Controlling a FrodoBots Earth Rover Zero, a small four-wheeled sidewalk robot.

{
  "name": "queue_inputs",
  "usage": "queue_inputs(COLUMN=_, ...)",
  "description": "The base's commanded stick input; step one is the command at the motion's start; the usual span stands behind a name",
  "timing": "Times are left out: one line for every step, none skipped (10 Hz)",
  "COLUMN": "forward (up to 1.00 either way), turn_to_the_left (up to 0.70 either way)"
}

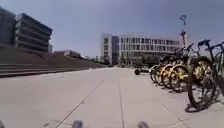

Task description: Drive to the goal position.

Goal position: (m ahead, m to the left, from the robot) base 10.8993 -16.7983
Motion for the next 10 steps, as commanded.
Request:
queue_inputs(forward=0.7, turn_to_the_left=0.0)
queue_inputs(forward=0.7, turn_to_the_left=0.0)
queue_inputs(forward=0.7, turn_to_the_left=0.0)
queue_inputs(forward=0.7, turn_to_the_left=0.0)
queue_inputs(forward=0.7, turn_to_the_left=0.0)
queue_inputs(forward=0.7, turn_to_the_left=0.0)
queue_inputs(forward=0.7, turn_to_the_left=0.0)
queue_inputs(forward=0.7, turn_to_the_left=0.0)
queue_inputs(forward=0.78, turn_to_the_left=0.0)
queue_inputs(forward=0.85, turn_to_the_left=0.0)
